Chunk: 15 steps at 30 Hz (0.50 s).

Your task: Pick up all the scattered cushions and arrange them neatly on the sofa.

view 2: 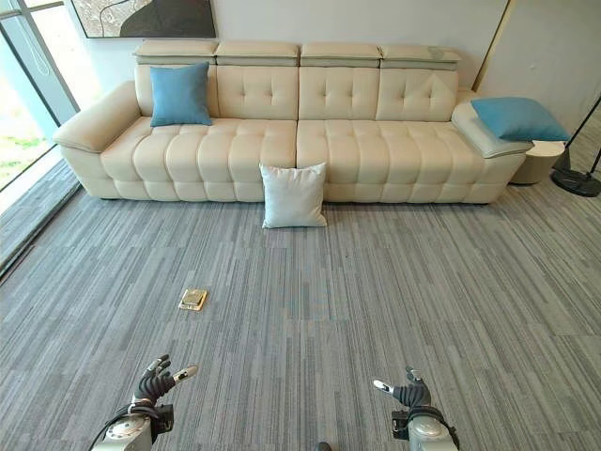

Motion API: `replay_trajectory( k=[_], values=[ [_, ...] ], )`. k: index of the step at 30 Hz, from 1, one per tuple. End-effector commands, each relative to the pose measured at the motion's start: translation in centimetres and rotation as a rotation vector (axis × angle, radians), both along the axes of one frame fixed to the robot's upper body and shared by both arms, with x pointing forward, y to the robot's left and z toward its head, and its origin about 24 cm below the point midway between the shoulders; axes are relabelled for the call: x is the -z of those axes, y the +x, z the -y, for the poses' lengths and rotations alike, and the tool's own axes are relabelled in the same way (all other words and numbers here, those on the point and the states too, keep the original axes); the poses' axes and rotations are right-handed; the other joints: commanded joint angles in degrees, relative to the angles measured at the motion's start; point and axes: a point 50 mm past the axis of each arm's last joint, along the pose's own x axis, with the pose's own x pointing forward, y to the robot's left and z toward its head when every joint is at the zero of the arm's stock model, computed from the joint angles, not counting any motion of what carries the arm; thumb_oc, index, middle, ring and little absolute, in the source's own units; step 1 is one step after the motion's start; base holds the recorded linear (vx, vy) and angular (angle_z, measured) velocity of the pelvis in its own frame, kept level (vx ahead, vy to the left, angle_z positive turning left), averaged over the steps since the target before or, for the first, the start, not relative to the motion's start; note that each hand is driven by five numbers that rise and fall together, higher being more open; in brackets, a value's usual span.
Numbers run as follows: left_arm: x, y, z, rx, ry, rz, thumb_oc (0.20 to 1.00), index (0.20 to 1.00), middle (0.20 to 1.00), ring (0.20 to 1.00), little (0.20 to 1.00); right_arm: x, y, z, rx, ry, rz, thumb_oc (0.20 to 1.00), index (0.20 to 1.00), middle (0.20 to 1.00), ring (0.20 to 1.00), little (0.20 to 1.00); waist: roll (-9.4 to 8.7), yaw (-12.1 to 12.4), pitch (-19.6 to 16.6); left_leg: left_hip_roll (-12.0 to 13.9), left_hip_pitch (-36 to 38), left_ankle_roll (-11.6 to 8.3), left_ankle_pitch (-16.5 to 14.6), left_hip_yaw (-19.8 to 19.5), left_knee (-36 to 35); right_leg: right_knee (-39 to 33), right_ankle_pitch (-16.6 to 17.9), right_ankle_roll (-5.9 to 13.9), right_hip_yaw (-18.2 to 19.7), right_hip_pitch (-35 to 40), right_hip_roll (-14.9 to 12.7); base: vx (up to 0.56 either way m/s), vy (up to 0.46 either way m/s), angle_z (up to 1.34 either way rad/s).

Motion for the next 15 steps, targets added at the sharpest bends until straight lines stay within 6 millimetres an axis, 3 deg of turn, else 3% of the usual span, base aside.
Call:
replay_trajectory(
  k=[1,15],
  values=[
    [-0.52,1.35,-0.59,-0.024,0.008,0.039,1.0,1.0,1.0,1.0,1.0,-1.28,1.86,1.25,0.049,-0.035,0.072,1.0,1.0,1.0,1.0,1.0,-0.26,0.5,0.4,-1.7,2.3,-0.48,-7.2,3.1,0.1,0.1,-11.6,2.37,-1.7,3.3,0.5,0.0,0.0,0.0],
    [0.02,0.67,-0.33,-0.024,0.012,0.004,1.0,1.0,1.0,1.0,1.0,-0.71,0.95,1.38,0.112,-0.007,0.056,1.0,1.0,1.0,1.0,1.0,0.16,0.7,0.2,-1.8,1.8,-0.44,-7.1,2.2,0.1,0.1,-11.6,2.59,-2.6,3.2,0.2,0.0,0.0,0.0]
  ],
)
